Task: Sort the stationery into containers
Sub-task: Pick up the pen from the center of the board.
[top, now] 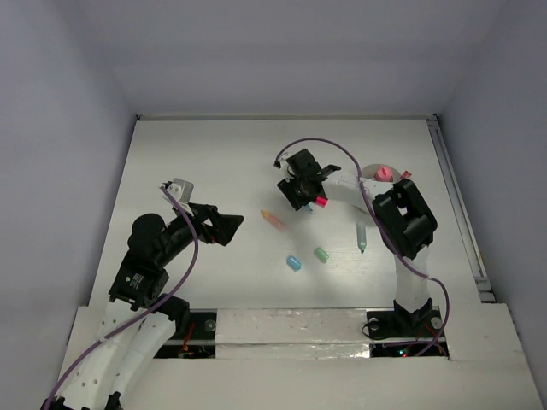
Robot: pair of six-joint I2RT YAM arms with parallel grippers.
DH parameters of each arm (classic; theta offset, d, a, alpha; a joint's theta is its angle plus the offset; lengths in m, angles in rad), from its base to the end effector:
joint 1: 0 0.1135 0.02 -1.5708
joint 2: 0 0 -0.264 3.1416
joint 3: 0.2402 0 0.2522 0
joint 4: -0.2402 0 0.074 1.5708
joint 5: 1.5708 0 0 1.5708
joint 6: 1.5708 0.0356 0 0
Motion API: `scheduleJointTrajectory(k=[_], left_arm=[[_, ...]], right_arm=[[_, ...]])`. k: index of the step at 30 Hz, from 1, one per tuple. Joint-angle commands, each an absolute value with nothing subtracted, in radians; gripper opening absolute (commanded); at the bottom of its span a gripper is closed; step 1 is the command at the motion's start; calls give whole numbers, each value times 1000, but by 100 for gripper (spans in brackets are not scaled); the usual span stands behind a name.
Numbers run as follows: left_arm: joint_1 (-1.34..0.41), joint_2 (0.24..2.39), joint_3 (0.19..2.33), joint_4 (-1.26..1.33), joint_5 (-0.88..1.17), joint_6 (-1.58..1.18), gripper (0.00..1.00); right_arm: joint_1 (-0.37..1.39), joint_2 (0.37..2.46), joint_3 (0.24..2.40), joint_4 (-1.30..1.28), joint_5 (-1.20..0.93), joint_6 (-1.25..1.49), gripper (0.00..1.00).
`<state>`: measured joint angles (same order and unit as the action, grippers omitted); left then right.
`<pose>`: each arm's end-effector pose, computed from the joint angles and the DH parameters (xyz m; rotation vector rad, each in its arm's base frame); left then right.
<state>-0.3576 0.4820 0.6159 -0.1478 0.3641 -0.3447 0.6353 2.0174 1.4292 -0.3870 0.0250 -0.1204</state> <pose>0.1155 -0.0567 0.3265 0.3047 1.6187 -0.8299 0.3487 0.2560 0.1749 -0.9332 2.3777 0.1687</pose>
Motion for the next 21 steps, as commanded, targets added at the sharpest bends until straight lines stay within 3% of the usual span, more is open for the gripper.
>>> scheduleJointTrajectory(k=[1,6,16,21], left_arm=[[-353,488,638,-109,380,-334,99],[-353,485,638,-107,383,-336,99],[-353,488,634,-98,397,-344,99],[-344,506,635,-92,399,-353,97]], right_arm=[[632,2037,1424,-371,11,-132,53],[632,2034,1414,-373,3,-124,47],[632,1990,1364,-347,-63,-112,10],[632,1889,1335,-333,-101,-113,8]])
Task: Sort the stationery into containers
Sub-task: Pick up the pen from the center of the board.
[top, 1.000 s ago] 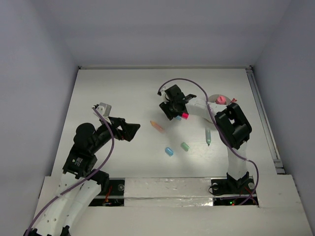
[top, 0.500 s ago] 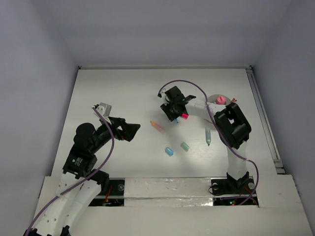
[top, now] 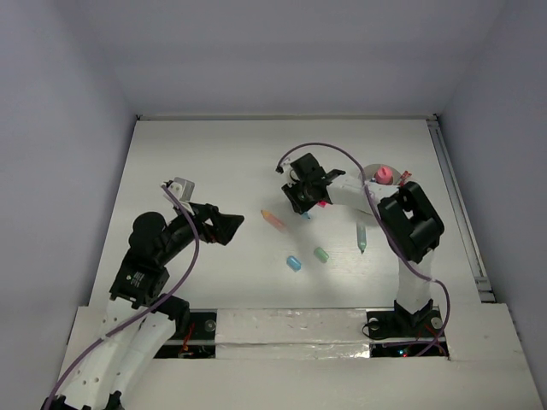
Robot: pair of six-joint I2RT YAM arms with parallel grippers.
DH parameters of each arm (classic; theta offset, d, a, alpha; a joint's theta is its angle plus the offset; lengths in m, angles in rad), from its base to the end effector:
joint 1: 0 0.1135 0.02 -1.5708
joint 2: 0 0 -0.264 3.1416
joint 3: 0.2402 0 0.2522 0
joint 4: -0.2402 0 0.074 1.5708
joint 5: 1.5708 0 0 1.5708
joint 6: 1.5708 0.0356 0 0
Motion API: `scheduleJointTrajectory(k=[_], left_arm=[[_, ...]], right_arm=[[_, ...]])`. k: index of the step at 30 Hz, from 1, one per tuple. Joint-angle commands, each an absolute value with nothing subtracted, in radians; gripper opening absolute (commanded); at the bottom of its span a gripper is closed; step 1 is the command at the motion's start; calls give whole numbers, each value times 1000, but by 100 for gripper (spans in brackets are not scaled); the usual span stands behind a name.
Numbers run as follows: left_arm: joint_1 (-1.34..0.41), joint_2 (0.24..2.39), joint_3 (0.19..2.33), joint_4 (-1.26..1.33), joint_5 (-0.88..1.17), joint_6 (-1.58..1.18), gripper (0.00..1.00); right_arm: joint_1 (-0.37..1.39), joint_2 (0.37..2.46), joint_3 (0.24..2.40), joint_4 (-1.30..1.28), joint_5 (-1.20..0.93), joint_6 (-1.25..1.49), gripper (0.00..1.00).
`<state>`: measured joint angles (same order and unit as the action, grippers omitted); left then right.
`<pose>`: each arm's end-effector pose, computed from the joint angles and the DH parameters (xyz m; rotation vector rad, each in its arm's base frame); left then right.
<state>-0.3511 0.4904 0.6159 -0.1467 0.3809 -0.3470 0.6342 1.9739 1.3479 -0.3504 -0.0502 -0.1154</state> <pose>0.1172 -0.0570 0.3258 0.3104 1.6264 -0.8396 0.3361 0.2495 0.1707 -0.9581 2.3816 0.2639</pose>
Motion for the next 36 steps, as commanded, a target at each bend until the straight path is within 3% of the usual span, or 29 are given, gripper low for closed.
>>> scheduleJointTrajectory(k=[1,7,8,9,10,13,16,18,21,36], left_arm=[[-344,518,635,-92,399,-353,95],[-334,564,630,-74,439,-380,77],[-334,569,626,-69,440,-388,71],[-334,572,620,-63,445,-403,57],[-334,575,617,-60,451,-410,50],[-334,581,601,-46,451,-439,35],[-334,588,581,-41,451,-465,37],[-334,594,583,-49,430,-468,48],[-334,614,592,-80,374,-466,54],[-334,689,588,-78,428,-488,53]], right_arm=[[632,1846,1333,-340,-115,-118,8],[739,1683,1266,-325,-196,-138,8],[774,1646,1255,-319,-207,-137,8],[796,1629,1240,-313,-228,-132,8],[817,1615,1235,-305,-235,-129,8],[905,1580,1221,-278,-238,-108,8],[982,1546,1204,-229,-235,-78,7],[1026,1526,1197,-209,-229,-63,6],[1058,1514,1195,-181,-183,-41,5],[1132,1520,1249,-101,23,-51,4]])
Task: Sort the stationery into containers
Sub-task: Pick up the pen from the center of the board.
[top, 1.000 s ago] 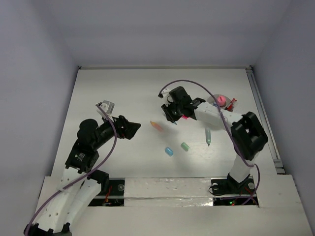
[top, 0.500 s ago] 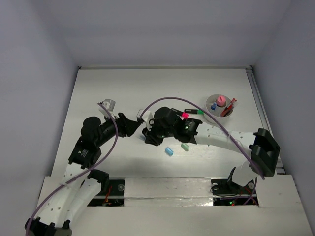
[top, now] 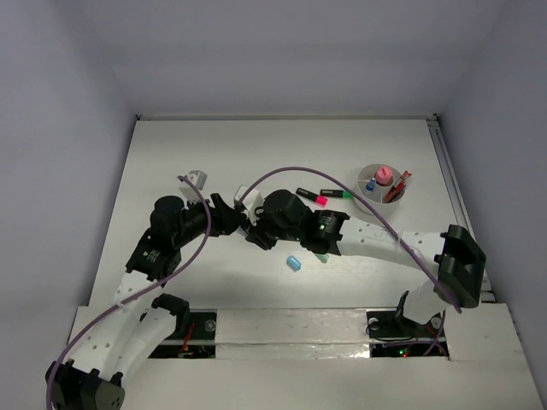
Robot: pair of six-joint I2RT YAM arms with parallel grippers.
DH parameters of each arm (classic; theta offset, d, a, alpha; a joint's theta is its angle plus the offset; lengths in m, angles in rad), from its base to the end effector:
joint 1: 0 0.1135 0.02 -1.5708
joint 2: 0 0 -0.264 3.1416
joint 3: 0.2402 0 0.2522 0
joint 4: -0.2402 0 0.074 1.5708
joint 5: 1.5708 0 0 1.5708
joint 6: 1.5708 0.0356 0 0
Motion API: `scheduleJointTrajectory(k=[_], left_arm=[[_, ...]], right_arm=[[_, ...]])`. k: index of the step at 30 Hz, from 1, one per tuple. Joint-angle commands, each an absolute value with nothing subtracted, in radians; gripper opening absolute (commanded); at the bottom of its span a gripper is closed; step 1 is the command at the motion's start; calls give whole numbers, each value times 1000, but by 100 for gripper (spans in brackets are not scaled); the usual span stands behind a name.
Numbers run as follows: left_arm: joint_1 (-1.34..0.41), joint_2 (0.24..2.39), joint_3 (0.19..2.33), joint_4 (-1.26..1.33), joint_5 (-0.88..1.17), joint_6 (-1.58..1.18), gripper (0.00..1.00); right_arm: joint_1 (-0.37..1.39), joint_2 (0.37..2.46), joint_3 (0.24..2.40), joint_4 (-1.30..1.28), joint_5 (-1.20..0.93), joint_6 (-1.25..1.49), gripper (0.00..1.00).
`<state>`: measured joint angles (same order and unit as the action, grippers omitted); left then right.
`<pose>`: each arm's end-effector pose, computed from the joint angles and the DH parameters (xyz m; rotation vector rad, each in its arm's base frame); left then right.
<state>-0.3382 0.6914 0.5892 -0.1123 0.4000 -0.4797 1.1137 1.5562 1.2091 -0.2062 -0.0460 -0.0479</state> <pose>0.1565 -0.0697 0.2938 0.1700 1.8603 -0.9335 0.1575 0.3239 0.2930 -1.2303 1.8232 0.6667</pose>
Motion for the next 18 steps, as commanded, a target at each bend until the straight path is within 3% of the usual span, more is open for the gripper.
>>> scheduleJointTrajectory(k=[1,12,15,16,18], left_arm=[[-334,692,588,-78,434,-488,52],[-334,698,584,-69,463,-491,48],[-334,693,583,-60,469,-488,39],[-334,690,581,-60,469,-488,29],[-334,683,580,-57,474,-488,19]], right_arm=[[1132,1520,1244,-71,29,-52,4],[1181,1558,1252,43,127,-78,4],[1190,1571,1250,57,144,-89,4],[1190,1574,1241,70,162,-92,4],[1190,1565,1224,90,179,-94,4]])
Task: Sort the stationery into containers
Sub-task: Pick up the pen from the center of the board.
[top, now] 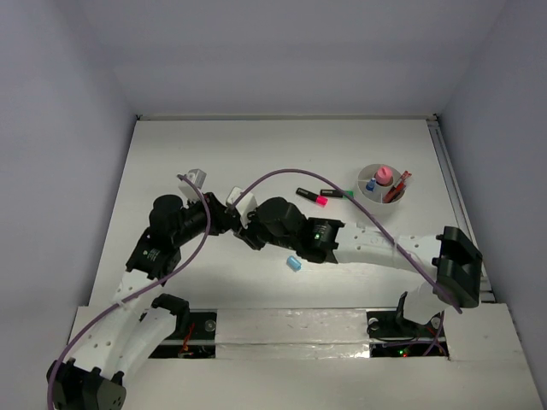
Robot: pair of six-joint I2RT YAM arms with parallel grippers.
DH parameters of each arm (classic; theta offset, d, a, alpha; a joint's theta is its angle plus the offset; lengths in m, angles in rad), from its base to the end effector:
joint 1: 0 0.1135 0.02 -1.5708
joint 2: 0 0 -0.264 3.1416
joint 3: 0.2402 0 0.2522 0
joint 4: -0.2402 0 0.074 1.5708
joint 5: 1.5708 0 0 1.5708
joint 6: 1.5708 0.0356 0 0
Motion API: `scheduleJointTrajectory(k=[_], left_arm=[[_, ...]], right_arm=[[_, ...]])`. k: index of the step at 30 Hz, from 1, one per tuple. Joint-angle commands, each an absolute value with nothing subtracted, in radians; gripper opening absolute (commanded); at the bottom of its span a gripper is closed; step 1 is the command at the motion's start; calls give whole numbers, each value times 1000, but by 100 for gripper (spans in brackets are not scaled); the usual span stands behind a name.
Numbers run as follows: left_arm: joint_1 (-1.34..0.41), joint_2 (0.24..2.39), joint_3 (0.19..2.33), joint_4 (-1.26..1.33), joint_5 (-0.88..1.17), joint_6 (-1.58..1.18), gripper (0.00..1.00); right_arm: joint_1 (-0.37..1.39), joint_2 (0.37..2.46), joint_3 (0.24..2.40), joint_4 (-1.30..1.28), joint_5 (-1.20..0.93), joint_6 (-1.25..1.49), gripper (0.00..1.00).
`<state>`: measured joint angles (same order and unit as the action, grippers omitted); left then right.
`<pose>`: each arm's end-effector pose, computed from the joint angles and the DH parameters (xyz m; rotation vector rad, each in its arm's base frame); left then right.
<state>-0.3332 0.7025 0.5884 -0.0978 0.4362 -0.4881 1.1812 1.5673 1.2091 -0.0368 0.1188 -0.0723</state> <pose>0.1582 -0.0707 0.2934 0.1861 1.8605 -0.9675 0.1446 0.3411 0.3057 -1.1153 1.6761 0.6042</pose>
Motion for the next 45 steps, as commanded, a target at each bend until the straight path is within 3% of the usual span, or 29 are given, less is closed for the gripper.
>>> scheduleJointTrajectory(k=[1,3,7,9,10,11,13,14,18,25,34,45], left_arm=[[-334,683,580,-57,474,-486,9],[-334,683,580,-55,472,-486,0],[-334,681,581,-54,485,-485,0],[-334,675,580,-48,486,-492,0],[-334,670,572,-37,488,-500,0],[-334,652,566,-14,488,-511,0],[-334,631,551,0,476,-541,0],[-334,609,549,24,468,-554,0],[-334,557,557,72,430,-600,0],[-334,413,532,224,333,-735,0],[-334,220,411,471,327,-922,0],[-334,130,359,563,390,-1009,0]], right_arm=[[1190,1560,1207,112,193,-97,4],[1190,1549,1195,126,209,-100,4],[1190,1532,1169,166,262,-107,4],[1190,1528,1158,176,291,-100,13],[1190,1525,1154,181,319,-94,18],[1190,1520,1149,184,331,-71,36],[1190,1505,1117,214,350,-43,56],[1190,1473,1095,234,348,-7,70],[1190,1347,941,394,279,107,89],[1169,1131,655,785,94,334,98],[1169,1173,578,1128,-86,604,100],[1169,1298,653,1167,-112,704,97]])
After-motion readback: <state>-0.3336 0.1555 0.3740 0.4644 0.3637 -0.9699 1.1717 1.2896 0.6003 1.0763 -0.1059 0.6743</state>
